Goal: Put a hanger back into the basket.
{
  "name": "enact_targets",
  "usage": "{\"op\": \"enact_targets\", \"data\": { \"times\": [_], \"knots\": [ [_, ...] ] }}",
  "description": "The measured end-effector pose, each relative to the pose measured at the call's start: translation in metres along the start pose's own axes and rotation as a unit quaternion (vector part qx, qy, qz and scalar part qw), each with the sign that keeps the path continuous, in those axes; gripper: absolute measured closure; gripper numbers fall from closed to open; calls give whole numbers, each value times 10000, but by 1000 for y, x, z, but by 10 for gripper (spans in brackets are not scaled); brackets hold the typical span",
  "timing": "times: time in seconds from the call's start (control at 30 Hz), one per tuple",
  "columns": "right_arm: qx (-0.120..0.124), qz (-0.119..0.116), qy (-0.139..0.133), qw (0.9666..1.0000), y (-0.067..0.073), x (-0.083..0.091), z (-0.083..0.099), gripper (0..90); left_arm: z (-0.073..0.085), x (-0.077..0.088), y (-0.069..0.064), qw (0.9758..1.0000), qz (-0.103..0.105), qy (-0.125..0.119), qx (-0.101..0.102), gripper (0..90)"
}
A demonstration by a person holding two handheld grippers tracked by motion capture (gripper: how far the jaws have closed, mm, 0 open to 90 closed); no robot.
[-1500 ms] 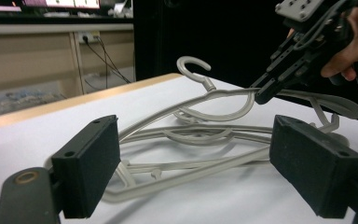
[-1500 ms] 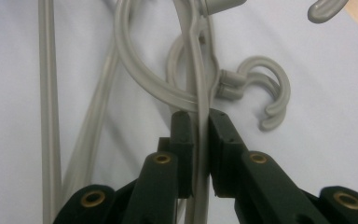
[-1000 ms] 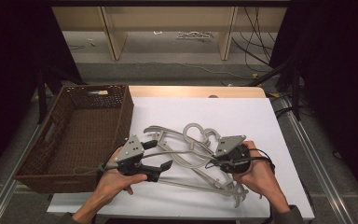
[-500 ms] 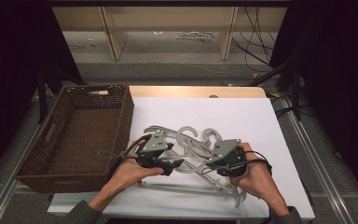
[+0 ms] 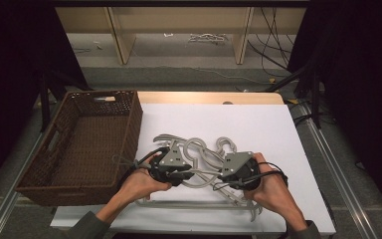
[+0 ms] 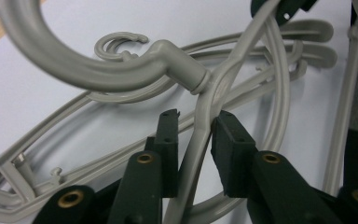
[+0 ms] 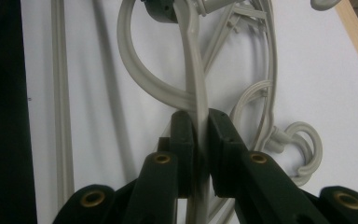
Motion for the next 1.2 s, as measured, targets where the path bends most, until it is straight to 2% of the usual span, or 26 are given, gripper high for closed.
{"op": "enact_targets", "data": {
  "times": [0.03,0.1,0.2,0.23,0.3,0.33,0.37,0.4,0.5,0.63,0.7,0.73,0.77,0.8,0.83,0.87,0.97,1.0,1.03,1.07,1.1,1.13,1.2],
  "knots": [
    [21,-15,3,10000,0,0,0,817,0,2,1,9999,33,57,-125,746],
    [87,30,-75,9999,-1,1,-1,811,-2,5,-2,9999,59,6,-159,762],
    [96,229,-142,9996,-5,3,-2,778,-5,8,-6,9996,105,-45,-251,795],
    [-7,296,-159,9994,-7,4,-2,762,-5,10,-6,9995,101,-38,-307,806],
    [-242,398,-220,9987,-10,6,-1,725,-8,12,-8,9996,66,-122,-264,817],
    [-472,413,-280,9976,-11,7,-2,691,-8,14,-6,9995,46,-113,-307,817],
    [-688,439,-362,9960,-14,8,-2,581,-8,15,-4,9995,42,-134,-277,817],
    [-811,509,-431,9945,-16,9,-3,532,-9,15,-3,9996,61,-238,-131,817],
    [-1294,724,-710,9864,-22,16,-7,414,-7,21,7,9997,-47,-244,8,817],
    [-1607,766,-1028,9786,-26,21,-12,338,-7,26,15,9991,-151,-330,241,818],
    [-1789,869,-1217,9724,-30,23,-12,309,-7,30,21,9986,-322,-340,247,818],
    [-1832,921,-1292,9702,-32,24,-12,298,-5,32,25,9987,-434,-225,165,818],
    [-1972,969,-1337,9664,-34,25,-11,298,-4,33,27,9983,-451,-271,267,817],
    [-1987,1065,-1447,9634,-37,28,-10,301,-3,34,30,9979,-451,-291,371,817],
    [-2025,1085,-1532,9611,-38,30,-8,306,-3,34,32,9973,-450,-342,464,818],
    [-2105,1085,-1557,9590,-38,31,-7,302,-1,35,34,9973,-450,-335,475,818],
    [-2238,1215,-1634,9531,-41,36,-1,281,1,36,41,9951,-521,-411,729,817],
    [-2307,1300,-1676,9496,-43,38,2,276,1,37,42,9943,-540,-439,806,817],
    [-2366,1346,-1737,9464,-43,38,4,276,2,39,44,9943,-568,-437,789,817],
    [-2407,1373,-1768,9444,-43,39,6,276,1,40,45,9931,-575,-493,893,817],
    [-2486,1406,-1833,9407,-43,39,9,272,1,41,46,9932,-548,-511,895,817],
    [-2532,1415,-1835,9393,-43,39,12,269,1,43,47,9921,-567,-546,974,817],
    [-2660,1465,-1897,9337,-41,37,17,269,-1,48,50,9914,-597,-609,991,817]
  ]
}}
Point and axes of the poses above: each handheld gripper's, and its own axes: x roughly backward along the jaws, z roughly out of its underside, y roughly to its left, the point moved 7 cm from there along -x, roughly forward along the jaws
